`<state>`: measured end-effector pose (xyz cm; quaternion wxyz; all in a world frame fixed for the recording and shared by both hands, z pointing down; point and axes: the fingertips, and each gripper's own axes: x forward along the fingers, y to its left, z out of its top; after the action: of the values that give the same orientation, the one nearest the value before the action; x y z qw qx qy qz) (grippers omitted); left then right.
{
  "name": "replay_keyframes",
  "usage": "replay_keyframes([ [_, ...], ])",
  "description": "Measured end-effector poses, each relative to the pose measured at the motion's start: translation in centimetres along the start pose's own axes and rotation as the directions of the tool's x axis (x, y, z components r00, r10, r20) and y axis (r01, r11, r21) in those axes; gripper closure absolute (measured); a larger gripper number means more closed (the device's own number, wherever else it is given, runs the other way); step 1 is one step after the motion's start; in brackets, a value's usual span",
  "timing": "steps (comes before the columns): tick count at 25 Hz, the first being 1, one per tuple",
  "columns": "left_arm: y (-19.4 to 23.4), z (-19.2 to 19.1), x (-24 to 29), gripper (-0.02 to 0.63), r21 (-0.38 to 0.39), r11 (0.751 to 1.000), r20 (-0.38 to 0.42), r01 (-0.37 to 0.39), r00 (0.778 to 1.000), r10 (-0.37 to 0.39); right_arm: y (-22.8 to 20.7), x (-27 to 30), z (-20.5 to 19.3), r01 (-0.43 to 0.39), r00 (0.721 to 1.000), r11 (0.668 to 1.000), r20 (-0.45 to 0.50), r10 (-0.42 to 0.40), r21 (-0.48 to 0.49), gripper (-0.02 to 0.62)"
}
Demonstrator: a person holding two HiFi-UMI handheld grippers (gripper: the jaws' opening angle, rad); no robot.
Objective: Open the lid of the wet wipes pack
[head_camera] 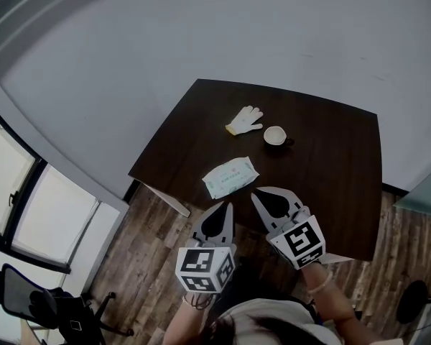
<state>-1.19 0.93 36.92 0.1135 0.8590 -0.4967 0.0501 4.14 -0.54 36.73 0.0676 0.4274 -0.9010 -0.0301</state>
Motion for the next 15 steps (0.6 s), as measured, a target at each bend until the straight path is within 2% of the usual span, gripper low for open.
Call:
replay_keyframes([
  [8, 4.9, 0.3, 5.5, 0.588, -0.007, 0.999, -0.035, 0.05, 0.998, -0.05, -3.0, 7.0, -0.9, 0.023, 0.999, 1.0, -0.045, -0.023, -0.01, 0.588],
  [15, 9.7, -0.4, 8.7, 0.588, -0.016, 0.995, -0.076, 0.1, 0.992, -0.101, -3.8, 12.5, -2.0, 0.033, 0.996, 0.999, -0.08, -0.032, 0.003, 0.588],
])
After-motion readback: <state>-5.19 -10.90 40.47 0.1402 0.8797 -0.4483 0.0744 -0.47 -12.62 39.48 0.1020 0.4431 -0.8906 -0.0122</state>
